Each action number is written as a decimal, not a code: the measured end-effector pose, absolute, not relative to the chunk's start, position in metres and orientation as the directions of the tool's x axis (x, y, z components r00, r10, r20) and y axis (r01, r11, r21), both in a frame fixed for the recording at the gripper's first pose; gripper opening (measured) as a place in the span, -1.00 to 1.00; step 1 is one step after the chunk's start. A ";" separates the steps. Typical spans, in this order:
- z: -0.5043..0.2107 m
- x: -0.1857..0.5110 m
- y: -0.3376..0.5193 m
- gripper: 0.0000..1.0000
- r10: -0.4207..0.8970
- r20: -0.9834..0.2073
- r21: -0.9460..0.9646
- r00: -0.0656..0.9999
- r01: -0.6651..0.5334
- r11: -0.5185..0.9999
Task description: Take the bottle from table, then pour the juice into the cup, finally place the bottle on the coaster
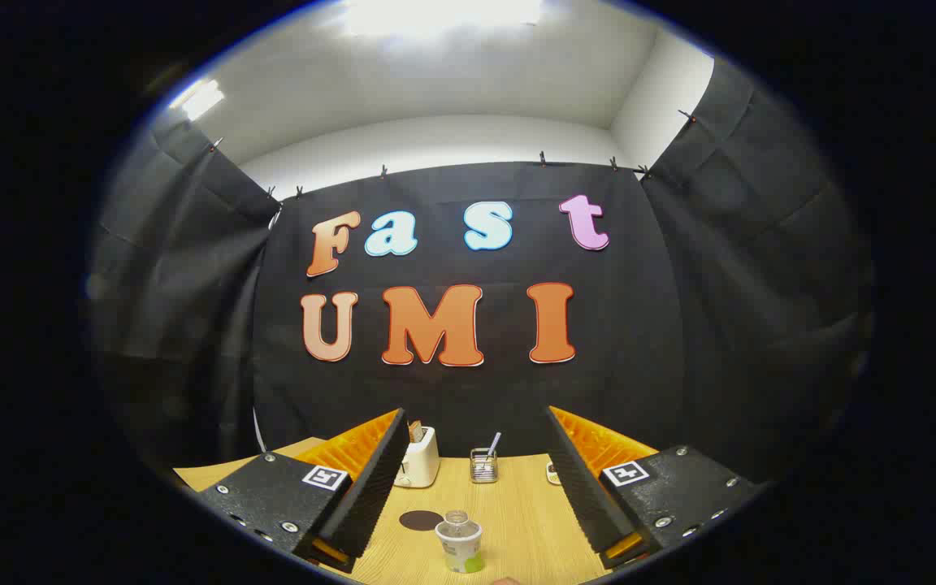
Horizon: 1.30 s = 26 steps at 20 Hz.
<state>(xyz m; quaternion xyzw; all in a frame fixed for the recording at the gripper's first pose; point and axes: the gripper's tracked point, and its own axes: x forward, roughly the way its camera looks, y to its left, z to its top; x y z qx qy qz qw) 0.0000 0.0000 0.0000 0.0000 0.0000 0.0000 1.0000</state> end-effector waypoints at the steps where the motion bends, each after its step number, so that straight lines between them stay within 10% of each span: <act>1: -0.001 0.001 0.000 0.96 0.002 -0.004 0.003 1.000 -0.002 1.000; 26: 0.030 0.014 -0.015 0.96 -0.025 0.063 0.000 0.998 0.025 1.000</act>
